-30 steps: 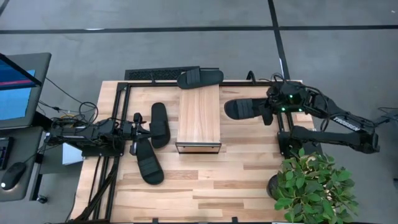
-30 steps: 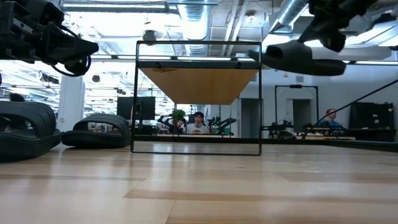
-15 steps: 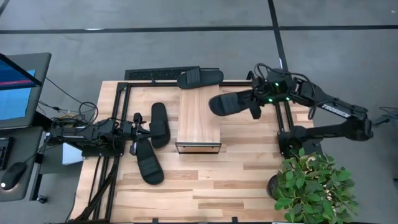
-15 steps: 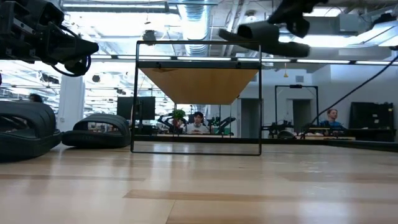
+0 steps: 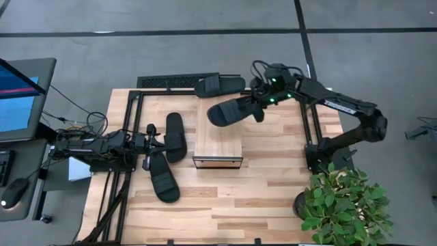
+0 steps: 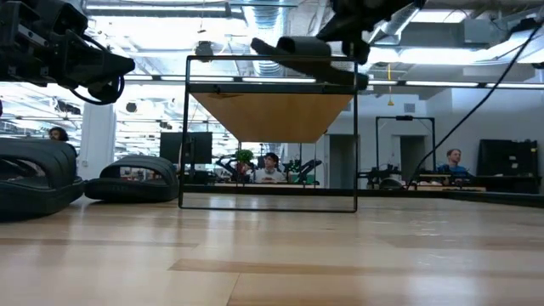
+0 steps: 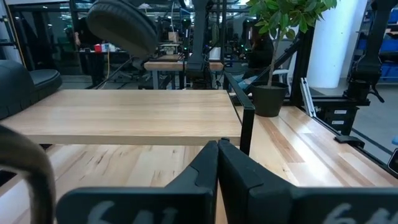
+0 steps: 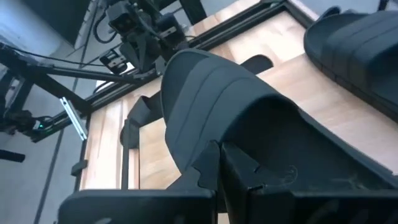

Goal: Pick and place slides into the shelf
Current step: Put the black slide on the shelf

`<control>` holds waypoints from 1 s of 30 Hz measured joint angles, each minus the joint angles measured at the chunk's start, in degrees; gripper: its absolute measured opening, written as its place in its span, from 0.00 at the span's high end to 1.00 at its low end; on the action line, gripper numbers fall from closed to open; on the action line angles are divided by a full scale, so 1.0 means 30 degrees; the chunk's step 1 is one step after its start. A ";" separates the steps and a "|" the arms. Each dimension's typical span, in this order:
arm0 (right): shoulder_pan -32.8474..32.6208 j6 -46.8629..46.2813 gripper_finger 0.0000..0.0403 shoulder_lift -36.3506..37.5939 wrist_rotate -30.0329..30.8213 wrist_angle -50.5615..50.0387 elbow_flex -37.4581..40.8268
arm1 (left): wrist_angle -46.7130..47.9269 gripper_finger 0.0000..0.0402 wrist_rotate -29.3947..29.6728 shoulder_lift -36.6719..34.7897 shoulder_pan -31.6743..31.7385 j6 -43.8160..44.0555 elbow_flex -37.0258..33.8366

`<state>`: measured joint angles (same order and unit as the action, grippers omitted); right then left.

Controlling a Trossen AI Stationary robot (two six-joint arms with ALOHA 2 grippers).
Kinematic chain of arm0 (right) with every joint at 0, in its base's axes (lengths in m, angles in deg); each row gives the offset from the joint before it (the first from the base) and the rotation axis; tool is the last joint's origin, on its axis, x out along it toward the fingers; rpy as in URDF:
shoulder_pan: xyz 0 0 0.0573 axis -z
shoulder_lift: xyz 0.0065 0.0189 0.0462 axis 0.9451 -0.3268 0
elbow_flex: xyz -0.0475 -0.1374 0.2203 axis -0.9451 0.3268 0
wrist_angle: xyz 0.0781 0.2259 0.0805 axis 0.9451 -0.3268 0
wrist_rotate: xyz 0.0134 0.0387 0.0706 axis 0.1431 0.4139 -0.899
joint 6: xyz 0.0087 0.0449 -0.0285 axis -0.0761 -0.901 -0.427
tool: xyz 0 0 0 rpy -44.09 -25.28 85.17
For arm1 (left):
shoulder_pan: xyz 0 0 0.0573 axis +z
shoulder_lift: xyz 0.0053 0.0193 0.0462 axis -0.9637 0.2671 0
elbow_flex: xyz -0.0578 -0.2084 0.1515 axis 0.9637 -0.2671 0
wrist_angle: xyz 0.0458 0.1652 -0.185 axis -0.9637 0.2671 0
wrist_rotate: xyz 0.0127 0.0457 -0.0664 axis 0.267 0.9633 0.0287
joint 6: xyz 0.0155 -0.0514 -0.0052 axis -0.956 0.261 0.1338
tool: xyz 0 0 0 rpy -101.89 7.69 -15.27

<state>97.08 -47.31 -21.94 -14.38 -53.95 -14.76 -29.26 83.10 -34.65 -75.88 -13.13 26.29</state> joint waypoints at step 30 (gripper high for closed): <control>0.2359 -0.3349 1.00 -0.7158 -0.2982 0.1022 -0.4614 | 0.0000 1.00 0.0000 0.0000 -0.0006 -0.0017 -0.0001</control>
<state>104.16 -57.36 -43.42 -23.32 -50.88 -28.61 -29.26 83.10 -34.65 -75.90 -13.18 26.29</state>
